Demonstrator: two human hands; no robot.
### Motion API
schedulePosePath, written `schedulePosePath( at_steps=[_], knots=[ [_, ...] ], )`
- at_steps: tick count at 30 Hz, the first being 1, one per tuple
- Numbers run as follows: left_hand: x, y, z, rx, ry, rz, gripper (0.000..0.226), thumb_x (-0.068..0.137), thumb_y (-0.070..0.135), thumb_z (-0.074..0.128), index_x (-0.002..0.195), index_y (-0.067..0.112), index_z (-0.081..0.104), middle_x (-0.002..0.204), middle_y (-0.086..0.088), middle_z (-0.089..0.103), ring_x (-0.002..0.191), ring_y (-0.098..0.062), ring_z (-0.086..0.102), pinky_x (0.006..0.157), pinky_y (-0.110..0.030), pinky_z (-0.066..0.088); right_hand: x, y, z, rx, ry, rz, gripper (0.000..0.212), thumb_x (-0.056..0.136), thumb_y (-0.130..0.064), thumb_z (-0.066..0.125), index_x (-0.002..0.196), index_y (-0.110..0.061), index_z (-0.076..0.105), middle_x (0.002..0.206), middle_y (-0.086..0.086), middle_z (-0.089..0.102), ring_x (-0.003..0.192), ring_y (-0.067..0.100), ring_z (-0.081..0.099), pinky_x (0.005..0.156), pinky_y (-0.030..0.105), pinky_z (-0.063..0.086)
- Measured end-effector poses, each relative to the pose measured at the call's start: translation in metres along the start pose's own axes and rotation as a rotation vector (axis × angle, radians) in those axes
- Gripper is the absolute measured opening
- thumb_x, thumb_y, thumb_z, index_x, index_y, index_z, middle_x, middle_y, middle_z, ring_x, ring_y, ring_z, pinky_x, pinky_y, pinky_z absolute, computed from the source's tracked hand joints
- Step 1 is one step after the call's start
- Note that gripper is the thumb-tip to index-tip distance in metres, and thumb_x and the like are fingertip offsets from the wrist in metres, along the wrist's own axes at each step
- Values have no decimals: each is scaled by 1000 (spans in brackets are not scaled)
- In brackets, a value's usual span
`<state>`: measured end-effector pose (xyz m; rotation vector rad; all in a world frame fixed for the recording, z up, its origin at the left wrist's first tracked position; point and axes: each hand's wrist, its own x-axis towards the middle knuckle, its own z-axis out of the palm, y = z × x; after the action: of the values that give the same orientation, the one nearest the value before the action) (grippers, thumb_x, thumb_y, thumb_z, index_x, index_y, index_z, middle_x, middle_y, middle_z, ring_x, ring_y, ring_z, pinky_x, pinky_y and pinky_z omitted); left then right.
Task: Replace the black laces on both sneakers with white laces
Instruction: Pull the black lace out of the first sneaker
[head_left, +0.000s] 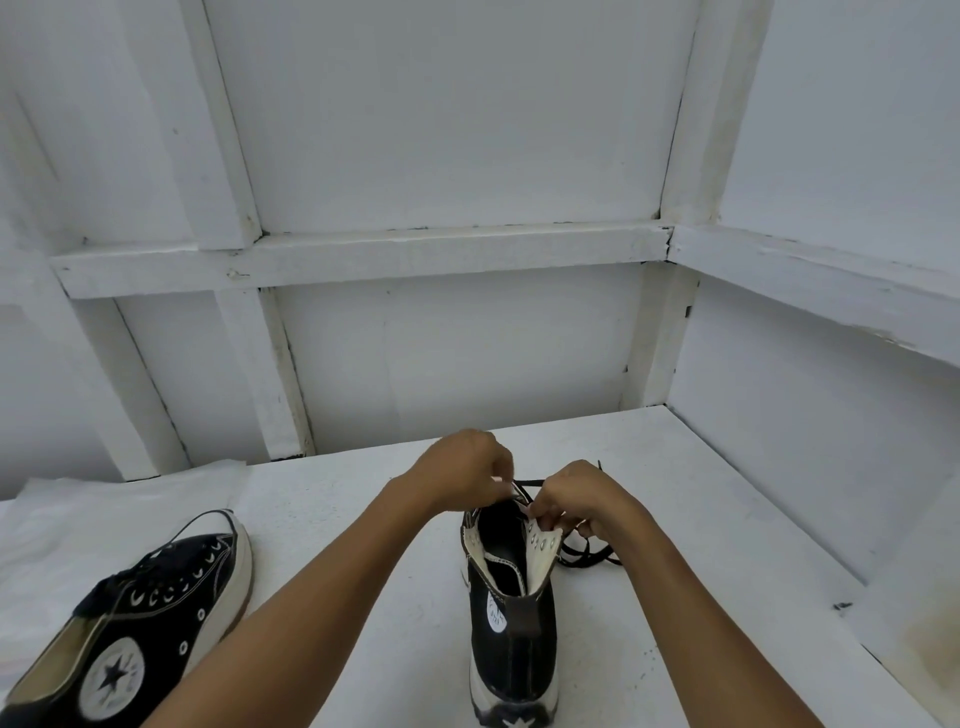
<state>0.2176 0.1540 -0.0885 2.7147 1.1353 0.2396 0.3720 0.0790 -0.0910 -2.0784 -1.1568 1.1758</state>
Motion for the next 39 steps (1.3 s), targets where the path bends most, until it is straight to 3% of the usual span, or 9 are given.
schedulePosePath(
  at_steps=[7, 11, 17, 19, 22, 24, 27, 32, 39],
  knots=[
    [4, 14, 15, -28, -190, -15, 12, 85, 30, 69, 77, 22, 66, 75, 3, 62, 74, -18, 53, 63, -26, 38, 3, 3, 0, -17, -7, 11, 14, 77, -5, 67, 64, -5, 63, 59, 6, 65, 48, 16, 49, 44, 19, 27],
    [0, 12, 8, -270, -104, -77, 13, 83, 25, 65, 81, 14, 73, 89, -5, 71, 77, -17, 58, 67, -28, 46, 2, 2, -3, 7, -21, 13, 17, 80, -3, 66, 64, -4, 60, 63, 9, 64, 48, 17, 47, 37, 14, 28],
    [-5, 9, -10, -786, 110, -210, 21, 64, 39, 61, 56, 20, 60, 96, -12, 75, 86, -23, 66, 82, -39, 52, 5, 2, -3, -27, -30, 27, 15, 78, -7, 68, 65, -5, 63, 60, 5, 66, 51, 16, 47, 50, 22, 26],
    [-5, 7, -13, -1029, 167, -214, 20, 79, 19, 57, 62, 11, 52, 85, -18, 75, 90, -28, 70, 87, -36, 52, 6, 3, -3, -23, -31, 28, 14, 78, -7, 69, 66, -5, 64, 59, 5, 66, 51, 16, 47, 50, 22, 25],
    [-6, 8, -20, -1295, 192, -264, 21, 89, 0, 47, 69, 6, 48, 64, -13, 57, 50, -26, 56, 59, -35, 54, 6, 3, -2, -17, -34, 22, 15, 79, -7, 68, 66, -4, 63, 60, 6, 65, 50, 16, 47, 48, 21, 25],
    [-4, 7, -17, -1180, 188, -282, 26, 90, 4, 56, 67, 11, 46, 62, -7, 48, 42, -14, 34, 44, -23, 34, 8, 4, -2, -22, -32, 21, 13, 80, -7, 68, 68, -4, 65, 61, 6, 65, 50, 16, 48, 47, 20, 26],
    [-2, 5, -8, -799, 92, -251, 24, 85, 15, 71, 75, 14, 49, 66, 0, 53, 44, -9, 40, 39, -17, 30, 9, 4, -2, -25, -29, 21, 9, 80, -7, 68, 72, -3, 67, 60, 5, 65, 49, 15, 48, 47, 20, 25],
    [1, 15, 8, -143, -178, -94, 21, 84, 32, 73, 100, 20, 67, 92, 4, 61, 83, -15, 54, 68, -25, 41, 8, 4, -2, -27, -30, 26, 11, 80, -6, 67, 68, -4, 65, 64, 7, 67, 52, 16, 50, 49, 21, 25],
    [-1, 14, 0, -312, -162, -97, 12, 87, 19, 65, 75, 20, 66, 70, 11, 58, 65, -6, 52, 57, -21, 39, 8, 8, -2, -16, -29, 25, 6, 79, -7, 67, 76, -3, 67, 68, 7, 67, 57, 19, 54, 49, 22, 25]
  ],
)
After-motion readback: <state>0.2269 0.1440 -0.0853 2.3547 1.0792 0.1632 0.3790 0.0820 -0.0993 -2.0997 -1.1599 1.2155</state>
